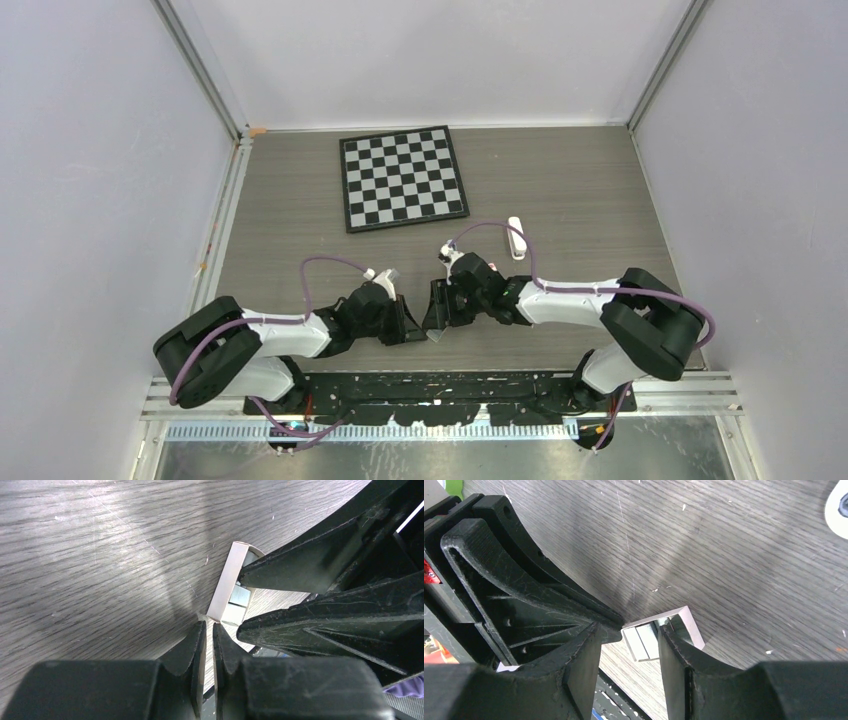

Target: Load the staples into the stapler

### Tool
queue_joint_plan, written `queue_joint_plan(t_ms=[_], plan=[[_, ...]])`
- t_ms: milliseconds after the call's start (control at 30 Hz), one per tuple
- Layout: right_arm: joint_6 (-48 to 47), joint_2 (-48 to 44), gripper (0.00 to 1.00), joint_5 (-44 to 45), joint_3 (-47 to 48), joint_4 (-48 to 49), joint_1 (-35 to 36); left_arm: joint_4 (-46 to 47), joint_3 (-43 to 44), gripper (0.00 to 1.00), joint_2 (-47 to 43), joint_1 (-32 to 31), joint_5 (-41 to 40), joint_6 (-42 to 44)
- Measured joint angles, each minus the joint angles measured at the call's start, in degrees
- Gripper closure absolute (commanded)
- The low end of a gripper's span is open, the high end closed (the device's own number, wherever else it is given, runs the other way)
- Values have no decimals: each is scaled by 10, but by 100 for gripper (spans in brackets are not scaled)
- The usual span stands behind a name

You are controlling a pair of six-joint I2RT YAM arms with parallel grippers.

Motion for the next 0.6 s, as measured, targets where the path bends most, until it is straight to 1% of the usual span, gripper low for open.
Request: queue_joint_plan(t_ms=[600], plan=[[15, 3, 49, -17, 0, 14, -1, 1, 0, 88, 0, -1, -3, 0]])
